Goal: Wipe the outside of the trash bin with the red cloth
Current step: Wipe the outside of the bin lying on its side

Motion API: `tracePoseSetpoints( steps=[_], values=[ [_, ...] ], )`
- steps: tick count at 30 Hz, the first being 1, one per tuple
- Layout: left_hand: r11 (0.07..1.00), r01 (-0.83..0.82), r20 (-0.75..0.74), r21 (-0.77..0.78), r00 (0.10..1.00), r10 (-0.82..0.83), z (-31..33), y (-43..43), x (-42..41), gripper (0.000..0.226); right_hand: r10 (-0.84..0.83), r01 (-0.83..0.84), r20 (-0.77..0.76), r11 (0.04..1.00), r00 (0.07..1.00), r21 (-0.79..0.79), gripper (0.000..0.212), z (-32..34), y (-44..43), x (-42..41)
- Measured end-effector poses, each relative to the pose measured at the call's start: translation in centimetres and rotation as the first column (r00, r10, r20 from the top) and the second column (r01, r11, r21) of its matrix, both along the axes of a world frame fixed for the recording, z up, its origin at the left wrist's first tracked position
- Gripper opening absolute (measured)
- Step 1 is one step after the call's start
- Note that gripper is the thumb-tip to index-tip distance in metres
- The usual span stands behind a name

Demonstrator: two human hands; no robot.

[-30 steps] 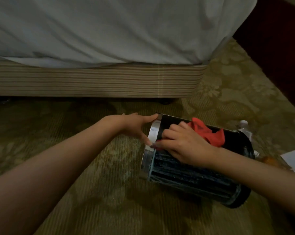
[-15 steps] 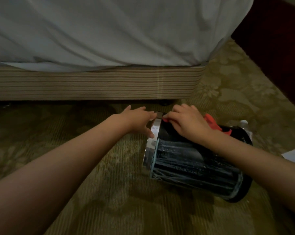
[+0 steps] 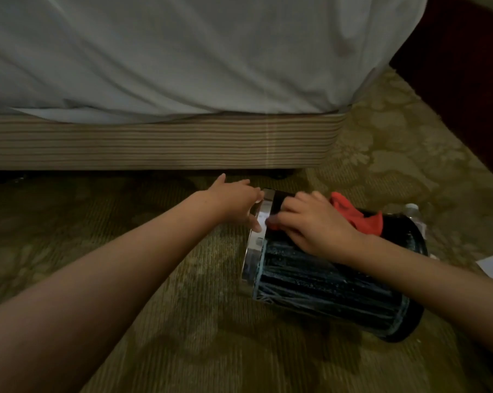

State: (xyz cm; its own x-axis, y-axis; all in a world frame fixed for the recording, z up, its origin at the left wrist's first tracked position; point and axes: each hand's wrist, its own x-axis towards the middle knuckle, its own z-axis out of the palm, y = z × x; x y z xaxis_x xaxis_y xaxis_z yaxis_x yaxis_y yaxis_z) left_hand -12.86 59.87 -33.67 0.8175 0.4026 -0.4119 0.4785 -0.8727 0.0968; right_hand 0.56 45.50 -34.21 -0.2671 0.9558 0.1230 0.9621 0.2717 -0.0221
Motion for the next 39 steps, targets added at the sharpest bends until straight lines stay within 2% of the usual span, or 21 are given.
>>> tracePoseSetpoints(
  steps=[2,3,6,7,9,12,14,16,17,19,20,22,25,27,30,32,33,34,37,38,39],
  values=[
    [1.0,-0.003,0.008,-0.007,1.0,0.003,0.0,0.1,0.0,0.077,0.121,-0.119,0.055,0.992,0.991,-0.028,0.033,0.2,-0.5,0.2],
    [1.0,-0.001,0.013,-0.016,1.0,0.002,0.0,0.2,0.0,0.076,0.076,-0.073,0.057,0.996,0.996,-0.04,0.032,0.4,0.0,0.6],
    [1.0,0.001,0.02,-0.028,1.0,-0.001,-0.3,0.2,-0.4,0.077,-0.268,0.268,-0.005,0.963,0.963,-0.038,0.031,0.5,2.4,2.7],
    [1.0,0.002,0.018,-0.026,1.0,-0.002,-0.3,0.1,-0.5,0.077,-0.287,0.287,0.0,0.957,0.958,-0.033,0.031,0.3,2.5,2.7],
    [1.0,0.004,0.022,-0.015,1.0,-0.004,-0.3,0.0,-0.6,0.078,-0.164,0.163,0.007,0.987,0.987,0.006,0.028,0.1,1.6,1.6],
    [1.0,0.007,0.029,0.008,1.0,-0.007,0.0,-0.6,-0.6,0.077,0.218,-0.219,0.037,0.976,0.975,0.007,0.03,-0.6,-1.0,-0.6],
    [1.0,0.004,0.019,0.021,1.0,-0.005,0.3,-1.1,-0.5,0.076,0.261,-0.261,0.086,0.965,0.961,-0.016,0.03,-0.6,-1.1,-0.5],
    [1.0,-0.015,0.029,0.02,0.999,0.014,0.6,-1.1,-0.5,0.07,0.136,-0.139,0.064,0.99,0.989,0.039,0.027,-0.4,-0.1,0.0],
    [1.0,-0.02,0.035,0.012,0.999,0.02,0.7,-0.9,-0.5,0.066,0.007,-0.009,0.025,0.999,1.0,0.048,0.026,-0.2,0.7,0.2],
    [0.999,-0.033,0.039,-0.018,0.999,0.033,0.9,-0.6,-0.2,0.064,-0.259,0.26,-0.032,0.965,0.965,0.026,0.03,0.0,2.3,0.9],
    [0.999,-0.039,0.038,-0.03,0.998,0.04,0.8,-0.5,-0.2,0.064,-0.317,0.318,-0.029,0.948,0.948,0.021,0.032,-0.2,2.7,1.2],
    [0.998,-0.047,0.038,-0.034,0.998,0.048,0.7,-0.4,-0.4,0.067,-0.252,0.253,-0.019,0.967,0.967,0.021,0.03,-0.4,2.4,0.9],
    [0.999,-0.043,0.048,-0.012,0.998,0.044,0.6,-0.8,-0.8,0.069,0.034,-0.033,-0.052,0.999,0.998,0.013,0.025,-0.2,0.5,0.1],
    [1.0,-0.023,0.058,0.019,0.998,0.022,0.7,-1.4,-0.9,0.067,0.098,-0.1,-0.046,0.994,0.994,-0.042,0.025,-0.1,0.1,0.2],
    [0.999,-0.053,0.067,-0.009,0.996,0.053,0.9,-1.8,-1.3,0.065,-0.096,0.089,-0.114,0.994,0.989,-0.065,0.027,0.3,2.4,0.8],
    [0.998,-0.064,0.054,-0.016,0.996,0.065,1.0,-1.8,-1.3,0.067,-0.246,0.241,-0.109,0.969,0.963,-0.054,0.028,0.4,4.0,1.2],
    [0.998,-0.061,0.043,-0.006,0.997,0.061,1.1,-1.9,-1.3,0.068,-0.263,0.258,-0.097,0.964,0.96,-0.056,0.028,0.4,4.1,1.2],
    [0.998,-0.057,0.038,0.005,0.998,0.056,1.0,-2.0,-1.3,0.069,-0.211,0.208,-0.085,0.977,0.974,-0.046,0.028,0.3,3.6,1.1],
    [0.997,-0.078,0.07,-0.017,0.994,0.079,0.7,-2.2,-1.7,0.069,0.13,-0.132,-0.07,0.991,0.989,-0.026,0.03,0.3,0.9,0.3],
    [0.995,-0.089,0.08,-0.036,0.993,0.092,0.6,-2.2,-1.8,0.068,0.189,-0.192,-0.058,0.981,0.98,-0.035,0.03,0.3,0.7,0.6],
    [0.994,-0.093,0.084,-0.051,0.992,0.097,0.6,-2.2,-1.8,0.068,0.155,-0.158,-0.055,0.985,0.986,-0.068,0.028,0.4,1.0,1.0]
  ],
)
